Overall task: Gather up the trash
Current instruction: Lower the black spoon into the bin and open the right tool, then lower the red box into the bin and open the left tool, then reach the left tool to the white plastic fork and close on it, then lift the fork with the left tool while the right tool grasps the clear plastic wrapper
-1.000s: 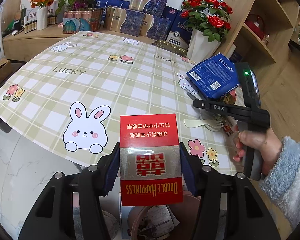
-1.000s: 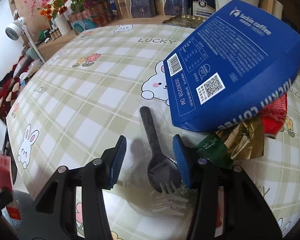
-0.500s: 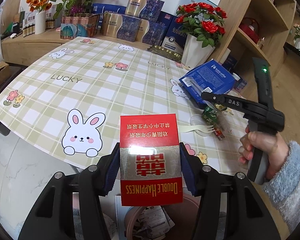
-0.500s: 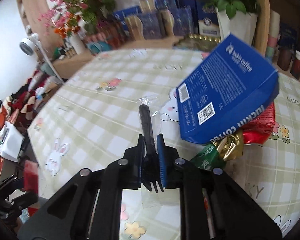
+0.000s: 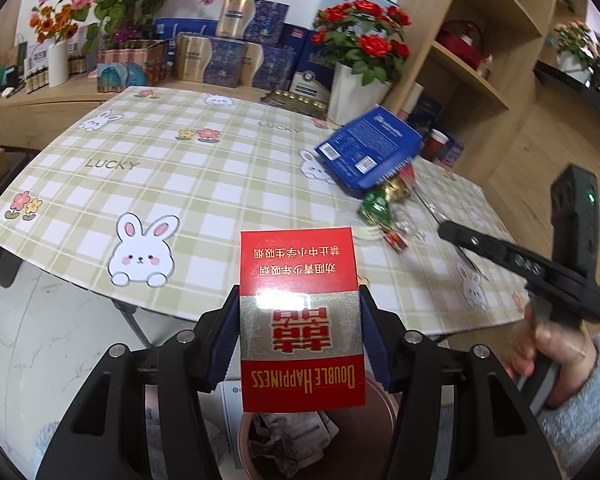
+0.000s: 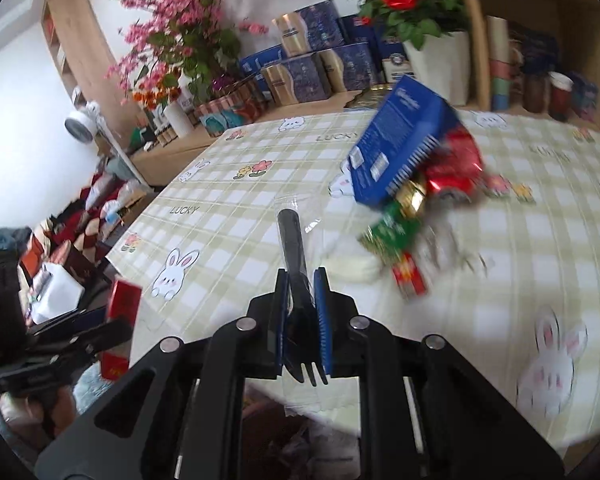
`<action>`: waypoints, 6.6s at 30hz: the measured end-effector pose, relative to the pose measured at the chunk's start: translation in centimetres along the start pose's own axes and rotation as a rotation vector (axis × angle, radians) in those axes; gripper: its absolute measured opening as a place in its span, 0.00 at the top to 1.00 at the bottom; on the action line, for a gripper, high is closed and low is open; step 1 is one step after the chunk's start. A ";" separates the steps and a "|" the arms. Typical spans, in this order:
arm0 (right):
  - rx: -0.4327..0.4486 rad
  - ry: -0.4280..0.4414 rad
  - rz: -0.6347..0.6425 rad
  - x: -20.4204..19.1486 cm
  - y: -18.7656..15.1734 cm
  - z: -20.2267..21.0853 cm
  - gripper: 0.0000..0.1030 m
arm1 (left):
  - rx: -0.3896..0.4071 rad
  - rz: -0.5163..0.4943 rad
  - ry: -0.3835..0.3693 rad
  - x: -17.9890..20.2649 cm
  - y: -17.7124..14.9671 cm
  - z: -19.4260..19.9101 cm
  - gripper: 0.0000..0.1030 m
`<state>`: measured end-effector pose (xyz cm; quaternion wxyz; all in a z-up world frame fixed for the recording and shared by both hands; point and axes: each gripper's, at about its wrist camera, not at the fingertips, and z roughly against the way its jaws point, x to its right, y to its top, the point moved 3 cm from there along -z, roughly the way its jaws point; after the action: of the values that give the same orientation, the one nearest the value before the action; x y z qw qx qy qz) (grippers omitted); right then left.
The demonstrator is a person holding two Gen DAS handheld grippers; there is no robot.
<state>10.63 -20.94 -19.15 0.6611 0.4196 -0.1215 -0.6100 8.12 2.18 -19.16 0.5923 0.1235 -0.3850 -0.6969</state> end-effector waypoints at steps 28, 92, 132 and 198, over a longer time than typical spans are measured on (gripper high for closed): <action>-0.327 -0.044 -0.148 0.9 -19.0 -1.5 0.84 | -0.057 -0.112 -0.051 3.9 -6.7 2.1 0.47; -0.039 -0.499 0.006 5.2 -16.2 4.3 0.06 | -0.313 -0.350 -0.066 2.9 -14.7 -8.8 0.47; 0.066 -0.232 -0.225 8.2 -10.3 6.0 0.06 | -0.031 -0.380 -0.110 3.3 0.6 -7.0 0.15; -0.080 -0.223 -0.057 11.1 3.3 -8.2 0.38 | -0.085 -0.112 -0.157 -0.3 5.6 -13.0 0.86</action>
<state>20.97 -28.02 -25.78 0.6419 0.3258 -0.1578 -0.6759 20.48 -2.68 -24.17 0.5251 0.0646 -0.3930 -0.7521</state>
